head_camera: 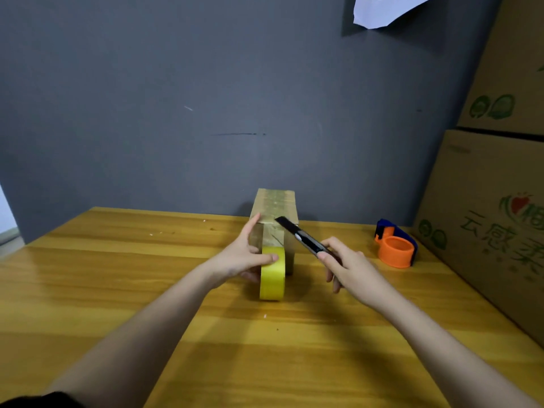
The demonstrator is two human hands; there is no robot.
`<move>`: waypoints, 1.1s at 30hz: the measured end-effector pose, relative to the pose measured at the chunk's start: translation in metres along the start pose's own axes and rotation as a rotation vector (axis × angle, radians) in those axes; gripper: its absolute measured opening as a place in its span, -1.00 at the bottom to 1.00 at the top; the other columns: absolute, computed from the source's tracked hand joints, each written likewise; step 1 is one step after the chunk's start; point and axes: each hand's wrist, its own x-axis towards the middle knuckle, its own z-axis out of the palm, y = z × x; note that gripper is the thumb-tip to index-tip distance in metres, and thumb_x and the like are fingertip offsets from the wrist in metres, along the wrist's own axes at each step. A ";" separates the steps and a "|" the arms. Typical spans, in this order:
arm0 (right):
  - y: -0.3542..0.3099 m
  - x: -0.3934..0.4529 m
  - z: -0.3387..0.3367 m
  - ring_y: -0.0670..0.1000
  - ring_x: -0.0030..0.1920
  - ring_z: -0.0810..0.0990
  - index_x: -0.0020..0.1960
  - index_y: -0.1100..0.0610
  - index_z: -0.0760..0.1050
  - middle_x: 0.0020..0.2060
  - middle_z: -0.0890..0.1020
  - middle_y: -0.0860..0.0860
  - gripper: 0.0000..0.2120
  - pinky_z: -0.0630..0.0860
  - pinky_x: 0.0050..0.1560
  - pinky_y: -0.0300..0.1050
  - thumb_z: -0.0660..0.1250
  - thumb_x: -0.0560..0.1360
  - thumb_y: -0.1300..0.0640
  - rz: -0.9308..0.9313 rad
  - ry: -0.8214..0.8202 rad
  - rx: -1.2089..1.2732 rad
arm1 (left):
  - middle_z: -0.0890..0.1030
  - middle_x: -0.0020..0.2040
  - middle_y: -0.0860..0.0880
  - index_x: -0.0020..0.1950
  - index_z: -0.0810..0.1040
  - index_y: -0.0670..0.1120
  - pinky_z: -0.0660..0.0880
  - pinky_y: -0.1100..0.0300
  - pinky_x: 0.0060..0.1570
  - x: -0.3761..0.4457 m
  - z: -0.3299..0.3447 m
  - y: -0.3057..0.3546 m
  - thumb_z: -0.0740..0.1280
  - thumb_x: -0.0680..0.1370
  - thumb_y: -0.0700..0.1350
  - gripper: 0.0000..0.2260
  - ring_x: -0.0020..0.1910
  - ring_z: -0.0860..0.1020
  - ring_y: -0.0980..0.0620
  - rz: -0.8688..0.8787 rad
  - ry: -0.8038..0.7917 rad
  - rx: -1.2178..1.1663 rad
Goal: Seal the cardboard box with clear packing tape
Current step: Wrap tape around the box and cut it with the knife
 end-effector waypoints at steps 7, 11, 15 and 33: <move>-0.016 0.007 -0.003 0.12 -0.18 0.62 0.20 0.01 0.28 -0.08 0.60 0.00 -0.71 0.33 -0.40 -0.11 -0.05 0.62 -0.12 -0.285 0.106 -0.754 | 0.65 0.03 -0.20 0.47 -0.18 0.32 0.57 0.21 -0.36 0.003 -0.002 0.000 0.44 0.46 -0.12 -0.09 -0.10 0.64 -0.02 -0.022 -0.024 0.048; -0.017 0.013 -0.002 0.13 -0.20 0.63 0.21 0.04 0.28 -0.05 0.59 0.01 -0.71 0.29 -0.44 -0.10 -0.05 0.63 -0.10 -0.343 0.140 -0.843 | 0.63 0.08 -0.22 0.47 -0.18 0.33 0.61 0.18 -0.30 0.003 -0.003 -0.001 0.44 0.46 -0.10 -0.09 -0.04 0.63 -0.05 -0.024 -0.016 0.046; -0.015 0.014 -0.001 0.09 -0.48 0.51 0.08 0.08 0.39 -0.26 0.58 0.03 -0.75 0.05 -0.59 -0.20 0.13 0.59 -0.08 -0.445 0.188 -0.928 | 0.59 -0.01 -0.02 0.47 -0.19 0.32 0.60 0.20 -0.30 0.004 -0.003 -0.001 0.43 0.47 -0.10 -0.10 -0.02 0.63 -0.01 -0.031 -0.017 0.049; -0.040 0.024 -0.001 0.06 -0.70 0.32 -0.15 0.15 0.54 -0.55 0.47 0.07 -0.69 -0.22 -0.46 -0.22 0.58 0.18 0.17 -0.428 0.144 -1.125 | 0.47 0.30 -0.23 0.44 -0.16 0.39 0.55 0.27 -0.35 0.006 -0.002 -0.004 0.45 0.44 -0.04 -0.11 0.02 0.58 -0.01 -0.035 -0.004 0.053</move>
